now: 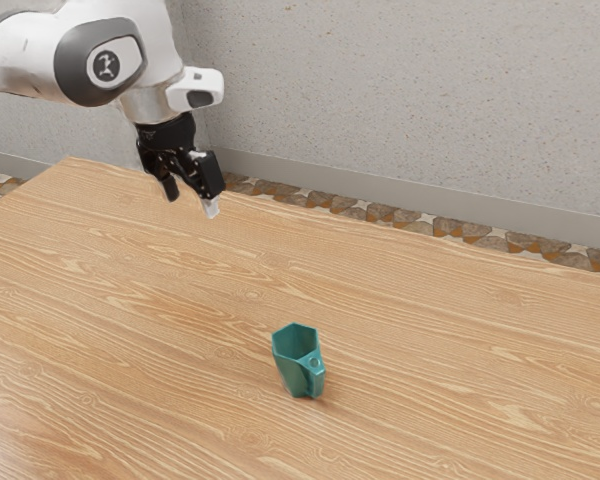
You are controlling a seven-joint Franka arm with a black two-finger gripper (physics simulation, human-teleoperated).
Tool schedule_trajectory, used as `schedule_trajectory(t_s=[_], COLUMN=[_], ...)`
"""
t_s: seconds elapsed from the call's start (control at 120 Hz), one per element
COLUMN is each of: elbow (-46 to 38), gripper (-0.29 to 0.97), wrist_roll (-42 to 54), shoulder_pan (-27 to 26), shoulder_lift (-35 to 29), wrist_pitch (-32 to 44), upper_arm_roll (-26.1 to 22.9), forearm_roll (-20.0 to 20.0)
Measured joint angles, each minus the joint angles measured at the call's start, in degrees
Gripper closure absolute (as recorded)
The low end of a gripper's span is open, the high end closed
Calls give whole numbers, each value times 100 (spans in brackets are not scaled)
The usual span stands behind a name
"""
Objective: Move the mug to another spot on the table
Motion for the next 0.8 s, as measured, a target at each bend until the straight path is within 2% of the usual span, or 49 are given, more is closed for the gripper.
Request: schedule_trajectory(t_s=[0.125,0.25,0.467,0.8], elbow=[-687,-1039,-1146,-1220], gripper=[2,2,2,2], wrist_roll=[-427,-995,-2355,-5277], shoulder_pan=[-279,-476,-893,-1256], shoulder_lift=[-460,-442,78,516], wrist_pitch=[194,473,1067,1564], upper_arm_roll=[-502,-825,-884,-879], forearm_roll=[-15,-32,-265,-648])
